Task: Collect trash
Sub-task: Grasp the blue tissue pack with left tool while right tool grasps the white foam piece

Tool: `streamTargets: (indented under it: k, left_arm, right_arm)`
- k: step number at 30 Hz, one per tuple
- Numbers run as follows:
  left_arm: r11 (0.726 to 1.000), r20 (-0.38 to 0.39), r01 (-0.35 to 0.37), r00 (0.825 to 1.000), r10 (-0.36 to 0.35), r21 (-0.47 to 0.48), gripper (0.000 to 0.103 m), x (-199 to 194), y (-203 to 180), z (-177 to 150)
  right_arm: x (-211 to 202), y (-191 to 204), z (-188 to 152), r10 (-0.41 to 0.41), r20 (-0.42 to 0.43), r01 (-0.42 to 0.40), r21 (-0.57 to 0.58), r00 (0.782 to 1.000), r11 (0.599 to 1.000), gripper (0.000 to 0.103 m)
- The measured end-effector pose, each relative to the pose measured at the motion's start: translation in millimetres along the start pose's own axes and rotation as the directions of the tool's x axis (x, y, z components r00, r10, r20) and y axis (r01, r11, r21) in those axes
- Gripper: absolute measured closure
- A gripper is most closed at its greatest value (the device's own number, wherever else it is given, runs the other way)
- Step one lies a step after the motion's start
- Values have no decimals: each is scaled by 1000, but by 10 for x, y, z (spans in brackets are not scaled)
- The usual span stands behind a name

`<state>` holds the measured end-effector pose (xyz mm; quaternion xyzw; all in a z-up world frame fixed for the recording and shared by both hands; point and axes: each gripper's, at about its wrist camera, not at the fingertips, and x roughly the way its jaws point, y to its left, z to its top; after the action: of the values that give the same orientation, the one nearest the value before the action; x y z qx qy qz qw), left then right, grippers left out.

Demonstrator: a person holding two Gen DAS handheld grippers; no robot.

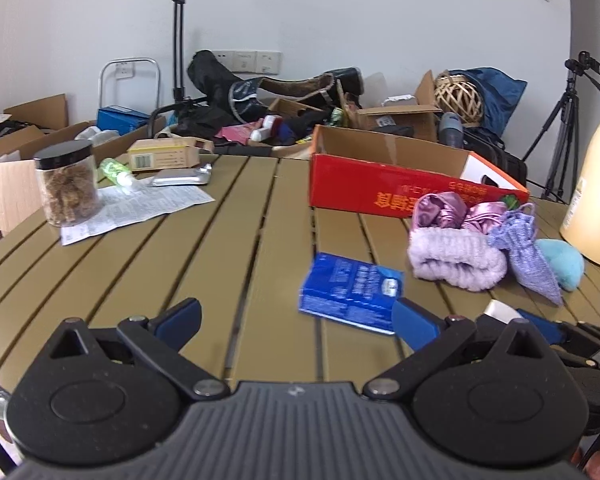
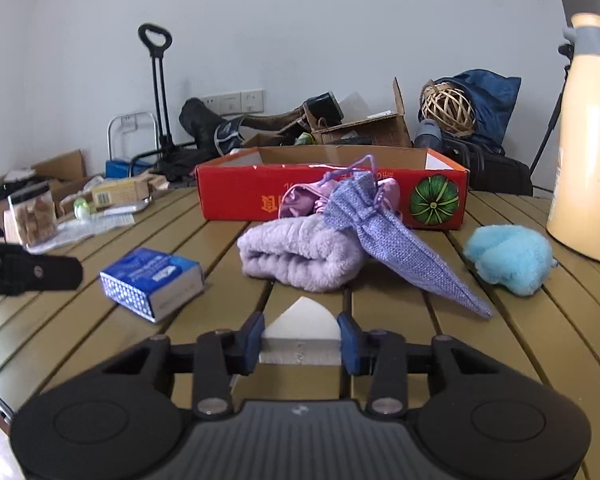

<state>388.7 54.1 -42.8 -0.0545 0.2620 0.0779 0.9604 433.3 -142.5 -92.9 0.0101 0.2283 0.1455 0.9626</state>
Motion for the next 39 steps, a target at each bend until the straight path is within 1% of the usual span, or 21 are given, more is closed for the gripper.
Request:
streamTargets:
  k: [2, 6, 11, 17, 22, 26, 32, 35, 39]
  left_arm:
    - [1000, 2, 7, 1000, -7, 9, 0, 36, -60, 11]
    - [1000, -22, 20, 1000, -20, 17, 0, 149, -106, 26]
    - [999, -20, 20, 1000, -20, 28, 0, 296, -172, 59]
    - [1000, -54, 22, 998, -21, 18, 0, 506, -260, 61]
    - [999, -58, -2, 998, 5, 42, 0, 604, -331, 63]
    - [1000, -73, -3, 997, 5, 29, 0, 696, -340, 84]
    - [1000, -94, 4, 996, -2, 25, 0, 778, -347, 86]
    - [1000, -121, 15, 993, -13, 18, 0, 825, -330, 83]
    - [1000, -115, 25, 993, -23, 12, 0, 817, -315, 77]
  right_arm:
    - [-35, -26, 8, 21, 17, -21, 22, 1000, 1000, 69]
    - [-136, -71, 29, 6, 56, -6, 14, 998, 1000, 71]
    - [-261, -261, 49, -23, 81, 16, 80, 996, 997, 71]
    - [-390, -508, 52, -82, 106, 66, 148, 991, 987, 70]
    - [-426, -716, 35, -130, 96, 108, 200, 987, 974, 70]
    - [-430, -807, 13, -145, 86, 122, 228, 986, 966, 70]
    - [-419, -809, -5, -147, 80, 126, 226, 986, 966, 69]
    - [-420, -797, -13, -146, 79, 125, 225, 986, 966, 69]
    - [-405, -790, -17, -140, 72, 120, 230, 988, 966, 69]
